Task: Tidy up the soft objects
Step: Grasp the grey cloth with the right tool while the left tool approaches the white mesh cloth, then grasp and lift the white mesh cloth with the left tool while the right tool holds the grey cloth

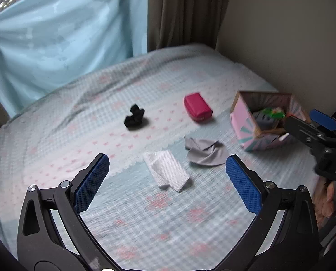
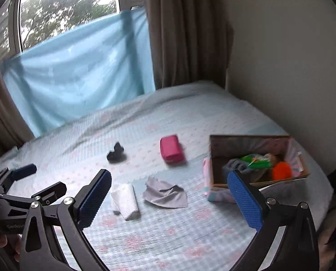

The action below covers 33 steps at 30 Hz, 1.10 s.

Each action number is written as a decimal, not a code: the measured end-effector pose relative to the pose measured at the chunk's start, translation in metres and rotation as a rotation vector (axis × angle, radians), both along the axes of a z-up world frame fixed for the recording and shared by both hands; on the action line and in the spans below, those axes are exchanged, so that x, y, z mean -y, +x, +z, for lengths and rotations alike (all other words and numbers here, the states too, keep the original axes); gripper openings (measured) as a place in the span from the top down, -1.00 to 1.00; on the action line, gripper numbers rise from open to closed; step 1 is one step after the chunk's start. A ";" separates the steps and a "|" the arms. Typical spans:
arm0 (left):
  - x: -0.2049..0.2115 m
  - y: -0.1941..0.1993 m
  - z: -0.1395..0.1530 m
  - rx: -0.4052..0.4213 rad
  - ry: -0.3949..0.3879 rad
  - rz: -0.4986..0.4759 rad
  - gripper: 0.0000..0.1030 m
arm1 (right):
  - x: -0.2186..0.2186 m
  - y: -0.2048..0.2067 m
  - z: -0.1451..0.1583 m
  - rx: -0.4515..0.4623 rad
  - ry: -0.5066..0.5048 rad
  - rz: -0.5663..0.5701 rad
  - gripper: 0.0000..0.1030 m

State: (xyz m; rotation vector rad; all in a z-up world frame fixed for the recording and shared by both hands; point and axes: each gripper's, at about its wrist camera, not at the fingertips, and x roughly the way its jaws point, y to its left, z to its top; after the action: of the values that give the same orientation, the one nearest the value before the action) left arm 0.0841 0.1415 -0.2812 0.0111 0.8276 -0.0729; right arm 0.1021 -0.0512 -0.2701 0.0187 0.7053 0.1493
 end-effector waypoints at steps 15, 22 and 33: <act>0.012 0.053 -0.160 -0.140 0.023 -0.068 -0.99 | -0.024 0.074 -0.172 -0.181 -0.061 0.074 -0.99; 0.024 0.082 -0.211 -0.174 0.054 -0.086 -0.99 | -0.027 0.105 -0.226 -0.237 -0.070 0.089 -0.99; 0.014 0.115 -0.229 -0.189 0.051 -0.005 -0.71 | -0.054 0.143 -0.245 -0.210 -0.116 0.207 -0.38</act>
State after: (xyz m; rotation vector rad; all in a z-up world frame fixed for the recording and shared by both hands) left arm 0.1993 0.1271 -0.5097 0.0548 1.0187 -0.0582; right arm 0.2448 0.0026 -0.5150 -0.1521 0.9240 0.3078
